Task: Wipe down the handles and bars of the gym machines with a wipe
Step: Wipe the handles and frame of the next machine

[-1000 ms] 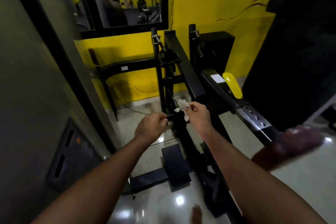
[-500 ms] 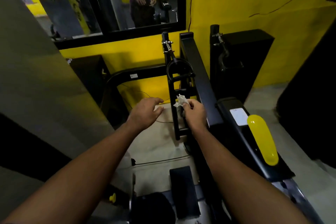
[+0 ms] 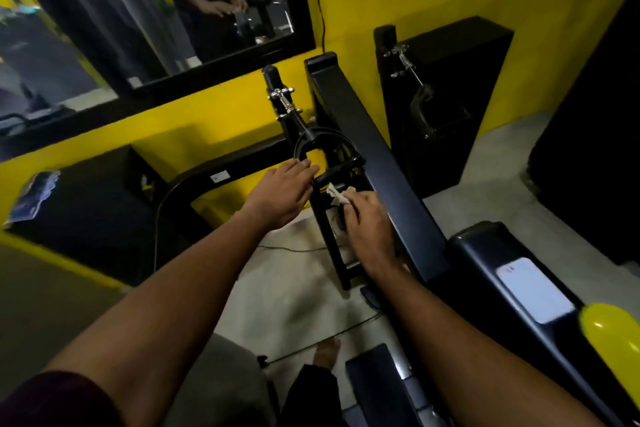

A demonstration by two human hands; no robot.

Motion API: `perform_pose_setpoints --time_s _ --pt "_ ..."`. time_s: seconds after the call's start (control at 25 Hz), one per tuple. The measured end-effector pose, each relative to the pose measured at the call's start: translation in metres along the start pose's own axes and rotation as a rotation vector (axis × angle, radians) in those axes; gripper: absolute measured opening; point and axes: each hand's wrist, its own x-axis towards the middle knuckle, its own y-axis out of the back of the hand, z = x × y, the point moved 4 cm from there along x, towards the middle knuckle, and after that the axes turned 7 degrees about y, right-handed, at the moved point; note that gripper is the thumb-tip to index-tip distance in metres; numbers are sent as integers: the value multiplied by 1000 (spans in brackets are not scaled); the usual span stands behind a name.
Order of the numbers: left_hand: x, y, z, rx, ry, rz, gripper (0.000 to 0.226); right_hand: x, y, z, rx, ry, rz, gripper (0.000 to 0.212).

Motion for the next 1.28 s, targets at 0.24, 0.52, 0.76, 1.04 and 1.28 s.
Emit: perform_pose_setpoints --time_s 0.24,0.52,0.76,1.04,1.28 --pt "96 -47 -51 217 -381 -49 58 50 -57 11 -139 -9 193 32" --pt "133 -62 -68 247 -619 21 60 62 -100 -4 -183 208 -85 27" --pt "143 -60 -61 236 -673 65 63 74 -93 34 -206 8 -173 36" --pt "151 -65 -59 175 -664 80 63 94 -85 37 -215 42 -68 25" --pt "152 -64 -57 168 -663 82 63 102 -73 48 -229 40 10 29"
